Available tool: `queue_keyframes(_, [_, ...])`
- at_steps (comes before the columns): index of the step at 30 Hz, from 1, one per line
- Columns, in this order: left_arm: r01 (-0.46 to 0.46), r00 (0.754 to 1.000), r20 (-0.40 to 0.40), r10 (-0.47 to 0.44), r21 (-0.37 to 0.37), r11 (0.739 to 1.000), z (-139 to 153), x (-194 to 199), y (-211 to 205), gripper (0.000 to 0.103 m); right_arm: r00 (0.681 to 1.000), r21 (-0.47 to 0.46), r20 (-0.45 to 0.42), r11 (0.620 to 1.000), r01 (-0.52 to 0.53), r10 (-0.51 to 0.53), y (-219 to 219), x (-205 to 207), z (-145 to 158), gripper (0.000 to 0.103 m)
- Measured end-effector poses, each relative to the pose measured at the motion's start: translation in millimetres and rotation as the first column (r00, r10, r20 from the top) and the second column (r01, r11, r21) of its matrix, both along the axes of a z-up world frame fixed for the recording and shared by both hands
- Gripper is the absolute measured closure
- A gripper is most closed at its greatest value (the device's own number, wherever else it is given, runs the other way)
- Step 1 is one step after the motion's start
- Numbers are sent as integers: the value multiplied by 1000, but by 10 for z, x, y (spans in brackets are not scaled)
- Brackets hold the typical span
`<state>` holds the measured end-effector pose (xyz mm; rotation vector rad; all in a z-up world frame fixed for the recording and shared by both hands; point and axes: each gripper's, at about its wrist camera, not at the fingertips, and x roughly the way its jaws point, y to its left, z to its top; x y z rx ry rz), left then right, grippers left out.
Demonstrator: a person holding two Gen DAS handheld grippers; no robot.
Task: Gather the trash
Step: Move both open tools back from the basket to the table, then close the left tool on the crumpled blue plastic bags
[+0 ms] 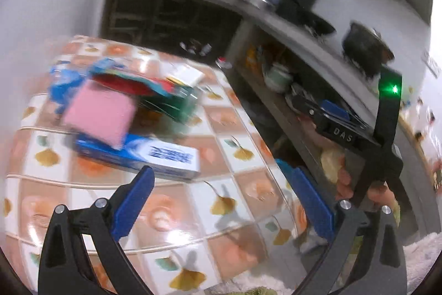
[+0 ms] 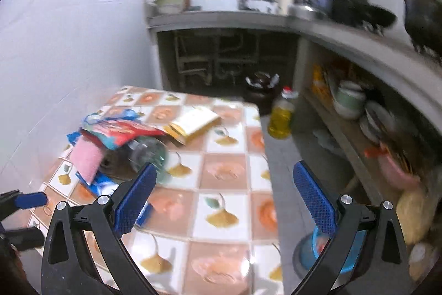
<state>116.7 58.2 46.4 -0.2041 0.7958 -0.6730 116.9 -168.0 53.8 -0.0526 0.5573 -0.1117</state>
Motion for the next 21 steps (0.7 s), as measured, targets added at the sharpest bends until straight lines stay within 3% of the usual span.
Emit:
queue_keyframes(3, [-50,997,56,49,20,999,61,6,221,6,997,38,14,996,-75,75,120,75,107,8])
queue_keyframes(8, [-127,977,182,108,99,987,44,9,433,6,980,218,35,955,-201,198,169,167,179,8])
queue_keyframes(10, [-140,972,209,109,141,980,-32,39,462,6,973,298,29,927,-228,230,193,183,164,8])
queue_keyframes(15, [-149,964,241,110,149,978,-143,200,518,6,963,474,-25,851,-226,270,214,320,54,8])
queue_keyframes(17, [-163,958,259,123,141,976,-162,252,524,6,952,547,-36,803,-236,304,214,423,9,8])
queue_keyframes(21, [-220,951,242,193,90,971,-214,504,633,6,941,622,-59,749,-227,334,186,562,-28,8])
